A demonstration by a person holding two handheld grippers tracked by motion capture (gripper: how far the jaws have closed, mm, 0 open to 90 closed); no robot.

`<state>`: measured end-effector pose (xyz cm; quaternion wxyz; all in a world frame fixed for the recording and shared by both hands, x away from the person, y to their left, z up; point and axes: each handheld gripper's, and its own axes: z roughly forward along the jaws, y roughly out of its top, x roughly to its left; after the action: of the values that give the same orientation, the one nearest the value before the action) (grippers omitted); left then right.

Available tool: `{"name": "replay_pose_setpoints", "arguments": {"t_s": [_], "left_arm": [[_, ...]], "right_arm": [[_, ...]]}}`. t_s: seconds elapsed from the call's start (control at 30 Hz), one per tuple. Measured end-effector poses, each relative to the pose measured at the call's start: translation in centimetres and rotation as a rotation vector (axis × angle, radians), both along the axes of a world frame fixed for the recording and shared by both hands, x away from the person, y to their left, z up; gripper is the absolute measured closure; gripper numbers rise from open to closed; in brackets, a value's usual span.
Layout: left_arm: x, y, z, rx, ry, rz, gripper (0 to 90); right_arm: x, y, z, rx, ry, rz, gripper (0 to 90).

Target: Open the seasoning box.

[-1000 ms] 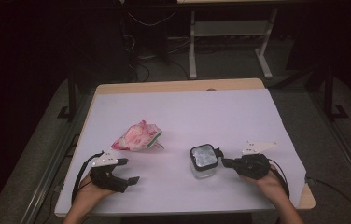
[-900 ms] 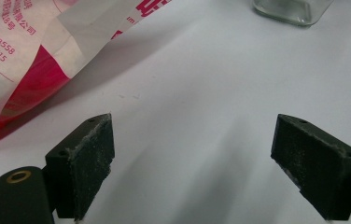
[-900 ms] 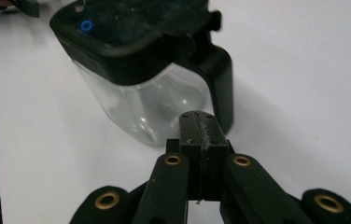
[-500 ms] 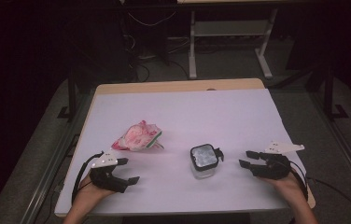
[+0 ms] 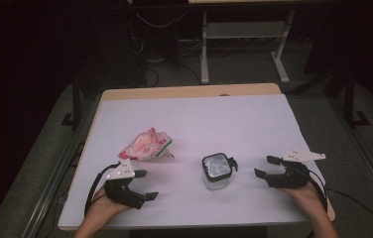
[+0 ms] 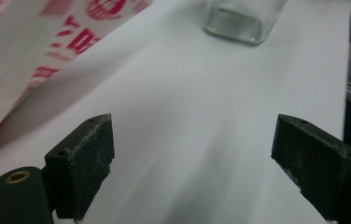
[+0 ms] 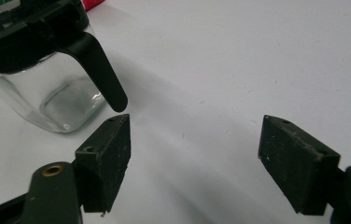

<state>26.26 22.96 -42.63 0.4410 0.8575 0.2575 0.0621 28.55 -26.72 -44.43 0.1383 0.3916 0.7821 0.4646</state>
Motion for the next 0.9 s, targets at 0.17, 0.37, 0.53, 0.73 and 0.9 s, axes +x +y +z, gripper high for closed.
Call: {"name": "replay_pose_setpoints", "arguments": {"t_s": [0.17,0.37,0.53,0.73,0.9], "left_arm": [[-0.1,-1.1,0.2,-0.001,0.009,-0.029,11.3],[0.0,-2.7,0.7,-0.034,0.011,-0.071,11.2],[0.2,-4.0,1.0,-0.045,0.011,-0.105,11.3],[0.4,-5.4,1.5,-0.043,0.005,-0.146,11.9],[0.6,-7.1,1.8,-0.038,0.000,-0.191,12.0]], "right_arm": [[0.1,0.0,0.1,0.009,-0.010,-0.002,24.1],[0.1,-0.2,0.0,0.018,-0.009,-0.017,23.5],[0.1,-0.2,0.0,0.017,-0.010,-0.022,23.5],[0.1,-0.1,0.0,0.014,-0.015,-0.020,23.5],[0.1,-0.3,-0.1,0.014,-0.012,-0.026,23.5]]}}
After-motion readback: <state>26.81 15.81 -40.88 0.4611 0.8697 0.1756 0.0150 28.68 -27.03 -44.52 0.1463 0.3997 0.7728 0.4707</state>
